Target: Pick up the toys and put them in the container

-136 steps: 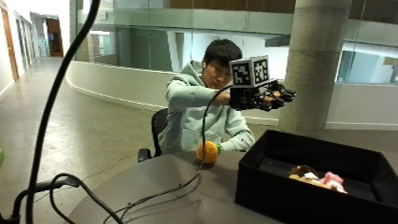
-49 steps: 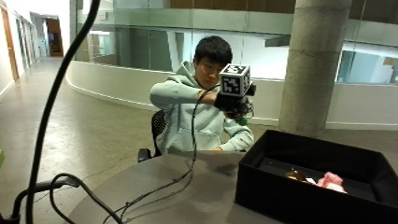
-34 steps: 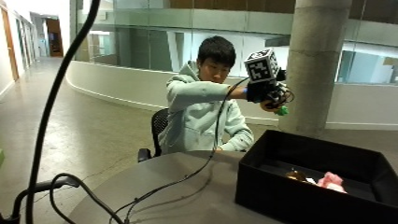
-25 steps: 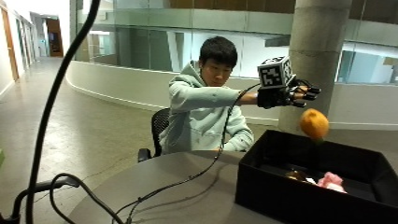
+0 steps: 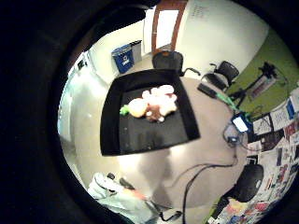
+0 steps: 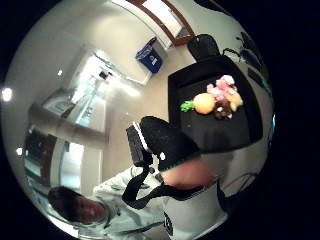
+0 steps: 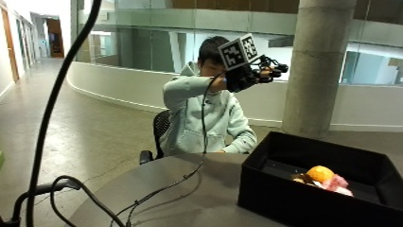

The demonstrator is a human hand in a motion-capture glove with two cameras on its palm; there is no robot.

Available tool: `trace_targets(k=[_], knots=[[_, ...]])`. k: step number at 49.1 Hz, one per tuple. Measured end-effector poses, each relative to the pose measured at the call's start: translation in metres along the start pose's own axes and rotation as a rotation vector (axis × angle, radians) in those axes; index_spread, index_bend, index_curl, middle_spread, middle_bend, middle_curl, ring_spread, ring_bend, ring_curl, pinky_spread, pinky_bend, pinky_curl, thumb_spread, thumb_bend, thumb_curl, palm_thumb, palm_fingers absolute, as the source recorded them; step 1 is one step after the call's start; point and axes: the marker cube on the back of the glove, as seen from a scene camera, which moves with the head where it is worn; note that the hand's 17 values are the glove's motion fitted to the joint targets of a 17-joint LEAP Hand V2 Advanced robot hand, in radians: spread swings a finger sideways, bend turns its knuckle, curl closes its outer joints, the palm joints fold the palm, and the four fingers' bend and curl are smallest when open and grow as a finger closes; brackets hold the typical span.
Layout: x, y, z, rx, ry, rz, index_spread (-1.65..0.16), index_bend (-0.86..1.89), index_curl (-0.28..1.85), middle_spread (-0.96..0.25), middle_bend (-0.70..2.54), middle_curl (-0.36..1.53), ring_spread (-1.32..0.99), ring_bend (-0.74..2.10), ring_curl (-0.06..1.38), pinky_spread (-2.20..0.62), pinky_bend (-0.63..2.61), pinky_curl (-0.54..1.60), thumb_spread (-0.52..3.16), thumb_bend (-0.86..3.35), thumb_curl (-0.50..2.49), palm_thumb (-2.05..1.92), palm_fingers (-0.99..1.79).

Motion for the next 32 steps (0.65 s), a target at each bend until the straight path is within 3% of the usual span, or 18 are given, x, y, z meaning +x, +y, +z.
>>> trace_targets(k=[15,24,32], knots=[[0.071,0.113,-0.036,-0.023,0.020,0.135,-0.28,0.21,0.44,-0.03,0.12,0.30,-0.09,0.17,0.24,-0.01,0.48,0.34,1.23,-0.05,0.27,-0.07,-0.11],[0.125,0.176,-0.014,-0.053,-0.031,0.197,-0.28,0.27,0.47,-0.02,0.15,0.28,-0.09,0.16,0.23,-0.01,0.45,0.34,1.25,-0.05,0.24,-0.07,-0.07],[0.172,0.226,0.029,-0.127,0.154,0.209,-0.26,0.35,0.49,-0.02,0.18,0.29,-0.08,0.16,0.22,-0.01,0.41,0.34,1.26,-0.05,0.22,-0.07,-0.03]])
